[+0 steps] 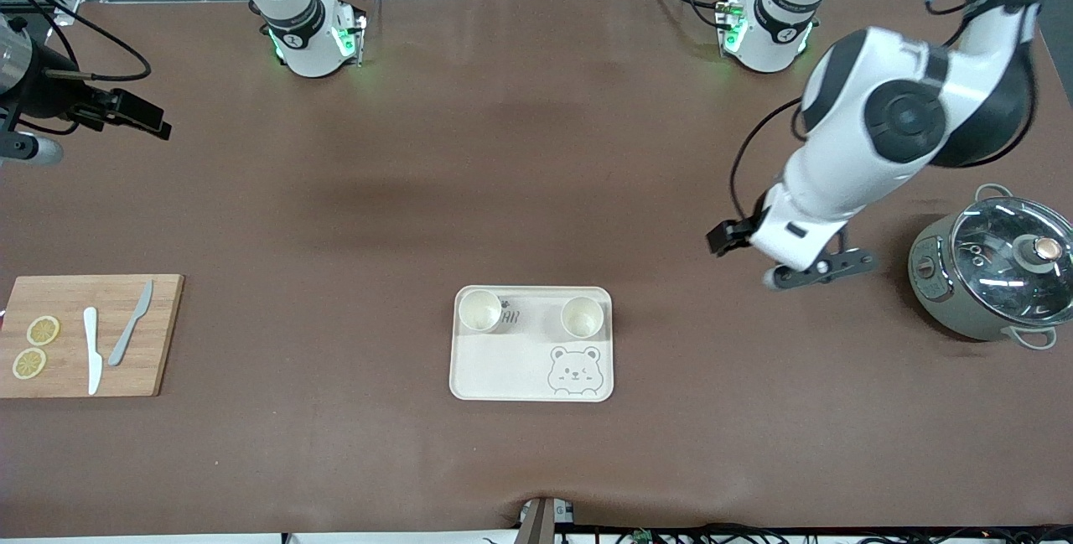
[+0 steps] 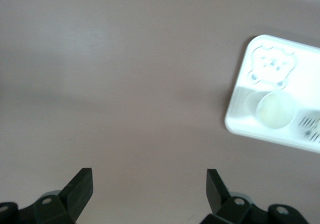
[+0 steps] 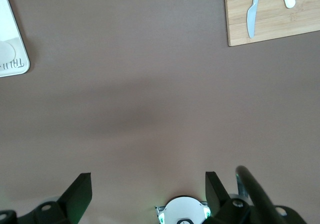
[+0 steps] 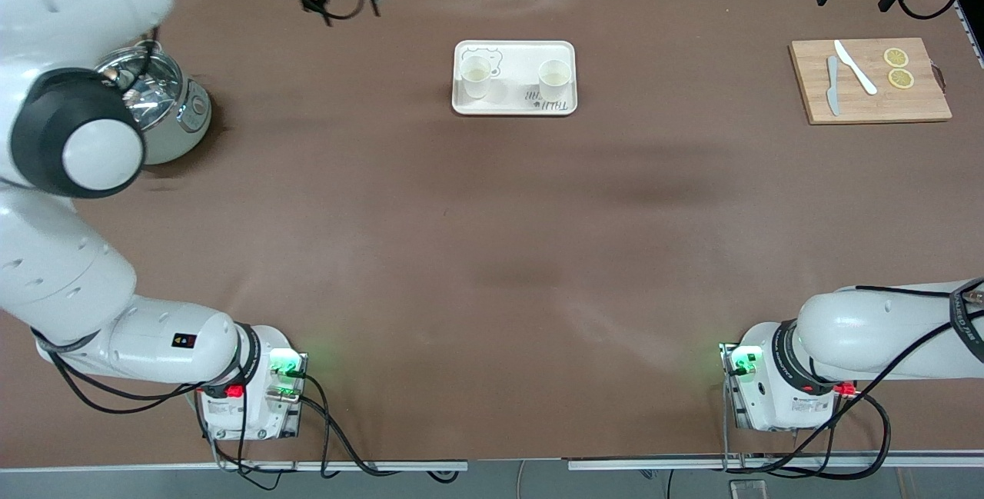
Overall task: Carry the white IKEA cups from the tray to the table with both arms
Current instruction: 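Lower the left gripper onto the nearest white cup and grasp it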
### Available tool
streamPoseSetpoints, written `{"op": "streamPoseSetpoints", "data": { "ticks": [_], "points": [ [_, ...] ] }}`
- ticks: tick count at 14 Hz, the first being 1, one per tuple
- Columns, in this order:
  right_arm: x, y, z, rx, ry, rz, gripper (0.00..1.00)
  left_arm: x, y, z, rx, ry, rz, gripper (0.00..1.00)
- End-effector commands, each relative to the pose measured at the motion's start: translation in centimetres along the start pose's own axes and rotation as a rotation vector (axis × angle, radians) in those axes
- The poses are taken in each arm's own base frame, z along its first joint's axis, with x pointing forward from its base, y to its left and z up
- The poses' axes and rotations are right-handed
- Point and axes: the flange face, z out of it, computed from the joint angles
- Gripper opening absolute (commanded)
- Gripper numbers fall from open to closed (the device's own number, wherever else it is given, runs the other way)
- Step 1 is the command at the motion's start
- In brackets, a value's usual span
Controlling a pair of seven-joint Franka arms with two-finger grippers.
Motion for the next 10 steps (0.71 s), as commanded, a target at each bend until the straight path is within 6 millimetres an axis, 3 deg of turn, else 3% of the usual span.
{"op": "streamPoseSetpoints", "data": {
  "ticks": [1, 3, 5, 6, 8, 10],
  "points": [
    [1.2, -0.1, 0.1, 0.016, -0.014, 0.003, 1.00, 0.2, 3.7, 3.8, -0.051, 0.007, -0.112, 1.00],
    [2.1, 0.0, 0.8, 0.016, -0.029, 0.006, 1.00, -0.2, 6.1, 7.2, -0.077, 0.009, -0.166, 1.00],
    [3.8, 0.2, 2.9, 0.013, -0.072, 0.014, 1.00, -0.7, 7.9, 9.8, -0.096, 0.009, -0.173, 0.99],
    [4.5, 0.2, 3.3, 0.008, -0.080, 0.017, 1.00, -0.9, 8.5, 10.8, -0.105, 0.011, -0.175, 0.94],
    [6.5, 0.5, 6.6, 0.002, -0.145, 0.013, 1.00, -1.1, 9.6, 13.2, -0.126, 0.014, -0.171, 0.81],
    [7.3, 0.8, 7.7, -0.006, -0.157, 0.017, 1.00, -1.5, 10.9, 15.3, -0.155, 0.025, -0.179, 0.71]
  ]
}}
